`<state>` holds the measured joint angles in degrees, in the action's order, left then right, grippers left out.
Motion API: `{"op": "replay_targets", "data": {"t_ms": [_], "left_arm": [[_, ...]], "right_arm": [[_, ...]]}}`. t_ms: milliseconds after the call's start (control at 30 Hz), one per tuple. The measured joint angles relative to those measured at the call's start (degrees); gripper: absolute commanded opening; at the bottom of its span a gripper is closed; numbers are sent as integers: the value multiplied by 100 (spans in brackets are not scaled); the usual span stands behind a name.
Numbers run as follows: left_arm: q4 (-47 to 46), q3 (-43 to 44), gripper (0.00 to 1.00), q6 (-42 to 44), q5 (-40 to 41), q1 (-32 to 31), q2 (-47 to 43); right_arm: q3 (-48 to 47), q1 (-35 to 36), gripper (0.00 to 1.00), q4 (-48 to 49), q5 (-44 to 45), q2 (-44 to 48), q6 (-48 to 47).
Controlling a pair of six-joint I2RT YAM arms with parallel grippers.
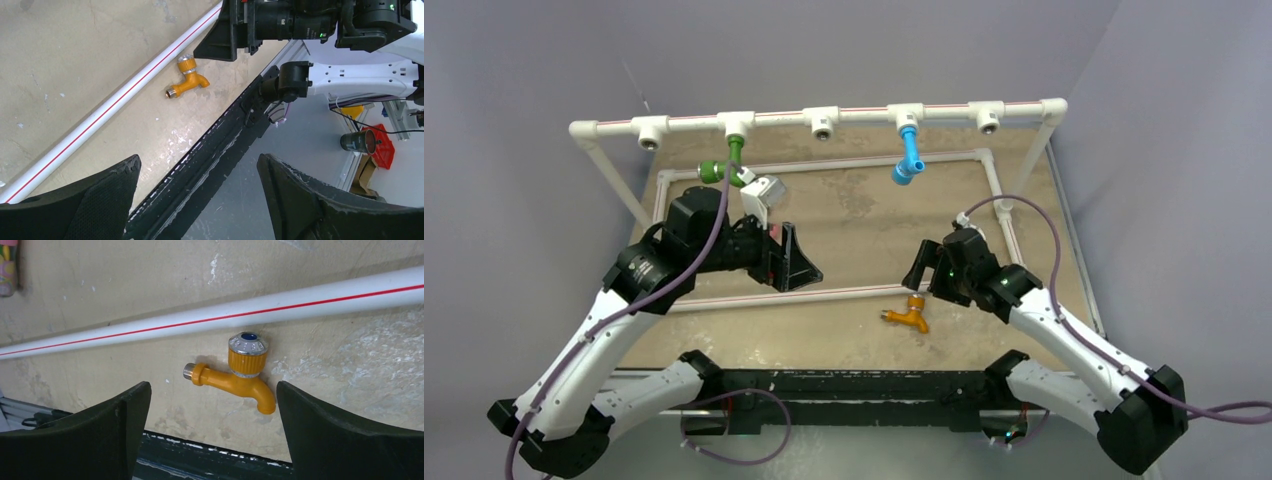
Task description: Install the water faucets
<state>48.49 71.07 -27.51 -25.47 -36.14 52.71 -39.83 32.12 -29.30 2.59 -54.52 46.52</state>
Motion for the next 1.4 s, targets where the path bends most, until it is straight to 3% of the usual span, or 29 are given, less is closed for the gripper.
{"op": "replay_targets", "data": {"t_ms": [533, 1267, 1400], "left_arm": [[52, 94, 86, 63, -13, 0, -59], [350, 223, 86, 184, -26, 0, -74], [350, 223, 86, 208, -35, 0, -44]], "right_arm": [[402, 1709, 88, 208, 1290, -1215, 1908], [345, 1851, 69, -63, 2280, -1843, 2889], [225, 1851, 61, 55, 2345, -2052, 2887]]}}
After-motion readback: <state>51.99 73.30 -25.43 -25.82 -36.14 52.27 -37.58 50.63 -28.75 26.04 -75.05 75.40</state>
